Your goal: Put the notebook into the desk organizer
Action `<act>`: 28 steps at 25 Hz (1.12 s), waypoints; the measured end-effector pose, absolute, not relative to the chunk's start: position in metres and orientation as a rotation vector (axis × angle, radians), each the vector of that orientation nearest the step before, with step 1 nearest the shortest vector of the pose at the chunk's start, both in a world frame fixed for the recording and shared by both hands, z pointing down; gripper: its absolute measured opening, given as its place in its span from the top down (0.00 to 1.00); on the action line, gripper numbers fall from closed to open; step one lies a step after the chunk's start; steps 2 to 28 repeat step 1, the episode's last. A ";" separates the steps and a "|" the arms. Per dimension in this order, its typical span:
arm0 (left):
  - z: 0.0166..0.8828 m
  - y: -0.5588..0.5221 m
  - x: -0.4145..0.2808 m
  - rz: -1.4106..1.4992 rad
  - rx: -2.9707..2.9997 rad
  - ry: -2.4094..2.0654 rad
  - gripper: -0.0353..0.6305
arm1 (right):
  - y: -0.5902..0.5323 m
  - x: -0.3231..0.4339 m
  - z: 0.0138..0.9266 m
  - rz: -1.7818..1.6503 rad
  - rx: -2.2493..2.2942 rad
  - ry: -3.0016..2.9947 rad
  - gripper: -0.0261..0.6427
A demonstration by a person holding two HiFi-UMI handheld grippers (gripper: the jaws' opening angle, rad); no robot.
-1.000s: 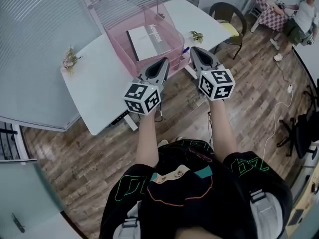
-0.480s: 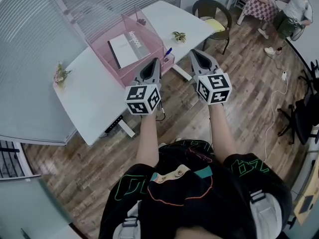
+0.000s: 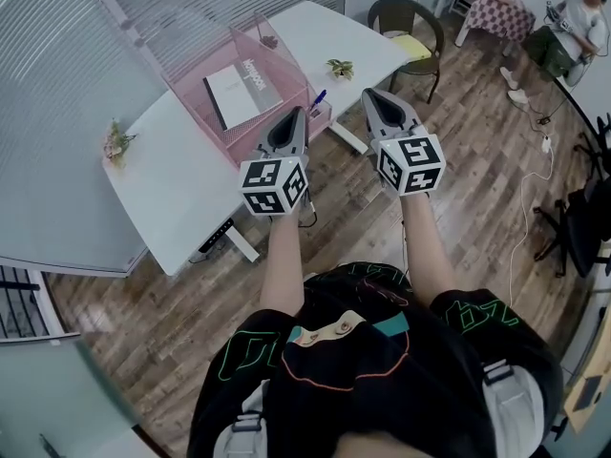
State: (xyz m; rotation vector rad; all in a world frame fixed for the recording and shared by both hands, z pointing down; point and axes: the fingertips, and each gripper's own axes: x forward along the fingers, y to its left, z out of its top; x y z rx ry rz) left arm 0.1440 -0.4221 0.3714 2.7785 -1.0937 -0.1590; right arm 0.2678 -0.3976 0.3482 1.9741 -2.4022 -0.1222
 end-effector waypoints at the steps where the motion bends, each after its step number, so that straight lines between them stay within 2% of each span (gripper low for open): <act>1: 0.372 -0.422 0.146 -0.162 2.778 -1.098 0.96 | -0.398 0.270 0.348 -0.130 1.968 -2.407 0.96; 28: 0.372 -0.422 0.146 -0.162 2.778 -1.098 0.96 | -0.398 0.270 0.348 -0.130 1.968 -2.407 0.96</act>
